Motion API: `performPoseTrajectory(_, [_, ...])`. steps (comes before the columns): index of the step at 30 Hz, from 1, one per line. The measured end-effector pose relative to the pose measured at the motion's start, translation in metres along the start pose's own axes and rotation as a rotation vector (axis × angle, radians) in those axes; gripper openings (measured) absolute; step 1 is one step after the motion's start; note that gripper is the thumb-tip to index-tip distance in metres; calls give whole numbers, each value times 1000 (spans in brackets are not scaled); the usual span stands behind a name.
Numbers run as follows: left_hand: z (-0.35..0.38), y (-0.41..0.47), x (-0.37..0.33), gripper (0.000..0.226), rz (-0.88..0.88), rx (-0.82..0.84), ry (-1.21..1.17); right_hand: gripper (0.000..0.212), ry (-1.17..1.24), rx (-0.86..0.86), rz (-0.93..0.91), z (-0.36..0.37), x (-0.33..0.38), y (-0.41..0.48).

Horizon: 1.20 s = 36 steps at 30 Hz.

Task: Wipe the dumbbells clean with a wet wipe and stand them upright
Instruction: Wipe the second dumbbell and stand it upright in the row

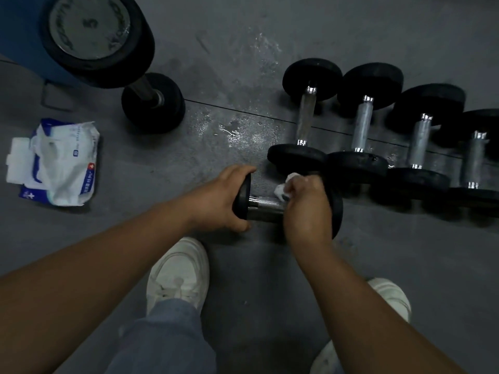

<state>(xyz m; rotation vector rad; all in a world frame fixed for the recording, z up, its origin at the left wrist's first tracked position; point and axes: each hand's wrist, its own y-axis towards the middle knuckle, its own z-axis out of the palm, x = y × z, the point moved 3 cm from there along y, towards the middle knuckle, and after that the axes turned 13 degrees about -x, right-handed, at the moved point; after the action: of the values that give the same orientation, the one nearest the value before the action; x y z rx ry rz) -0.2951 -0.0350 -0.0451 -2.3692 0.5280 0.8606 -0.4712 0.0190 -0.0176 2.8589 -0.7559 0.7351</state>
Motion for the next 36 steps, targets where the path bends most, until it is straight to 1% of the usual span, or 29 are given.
performPoseTrajectory(1, [0,1,-1,120,0,-2,-8,22,-48,28,-48,10,8,-13])
performPoseTrajectory(2, [0,1,-1,119,1,-6,-15,32,-70,97,-133,19,18,-28])
performPoseTrajectory(4, [-1,-1,-2,118,3,-7,-13,51,-55,298,-279,30,27,-51])
performPoseTrajectory(5, [0,-3,-2,118,9,-5,-5,52,-62,350,-306,28,19,-48])
performPoseTrajectory(6, [1,-6,-2,119,14,-3,4,51,-95,355,-283,23,6,-39])
performPoseTrajectory(8, [3,-11,-2,120,20,-12,21,49,-227,290,-179,14,-17,-25])
performPoseTrajectory(9, [4,-14,-3,119,26,-21,26,51,-244,274,-189,13,-15,-27])
performPoseTrajectory(12, [3,-24,-10,117,35,-48,74,58,-123,380,-384,20,10,-59])
performPoseTrajectory(13, [3,-28,-12,118,33,-49,111,59,-122,367,-397,19,8,-63])
performPoseTrajectory(14, [3,-33,-13,118,34,-52,149,58,-147,327,-341,13,1,-59])
performPoseTrajectory(16, [6,-43,-14,119,44,-62,199,64,-203,293,-157,4,-16,-55])
performPoseTrajectory(17, [9,-48,-16,118,60,-68,213,68,-190,301,-165,1,-16,-62])
performPoseTrajectory(20, [17,-65,-20,105,104,-133,168,73,-125,392,-399,-4,-2,-90])
performPoseTrajectory(21, [17,-72,-22,97,113,-173,125,72,-131,394,-371,-8,-6,-90])
performPoseTrajectory(23, [14,-83,-24,82,126,-284,47,71,-153,355,-172,-18,-18,-87])
performPoseTrajectory(24, [14,-87,-25,80,135,-312,42,72,-145,356,-148,-19,-20,-93])
performPoseTrajectory(25, [15,-89,-24,83,142,-300,70,73,-141,377,-211,-21,-16,-103])
performPoseTrajectory(26, [18,-90,-22,92,141,-246,126,74,-139,418,-296,-20,-13,-114])
performPoseTrajectory(27, [23,-92,-19,105,125,-151,182,75,-133,446,-353,-19,-14,-124])
performPoseTrajectory(28, [30,-96,-16,117,98,-42,220,75,-144,459,-323,-20,-17,-128])
performPoseTrajectory(29, [36,-100,-14,126,82,39,237,73,-170,445,-231,-21,-23,-127])
performPoseTrajectory(30, [40,-104,-12,130,87,80,243,73,-185,426,-133,-21,-27,-128])
performPoseTrajectory(31, [44,-108,-11,131,113,93,247,72,-185,433,-95,-21,-25,-133])
performPoseTrajectory(34, [48,-113,-9,127,179,68,254,69,-107,532,-256,-10,-8,-156])
performPoseTrajectory(35, [47,-112,-7,126,166,62,230,70,-114,544,-253,-9,-9,-153])
performPoseTrajectory(36, [44,-109,-6,125,136,50,183,71,-158,527,-212,-9,-14,-146])
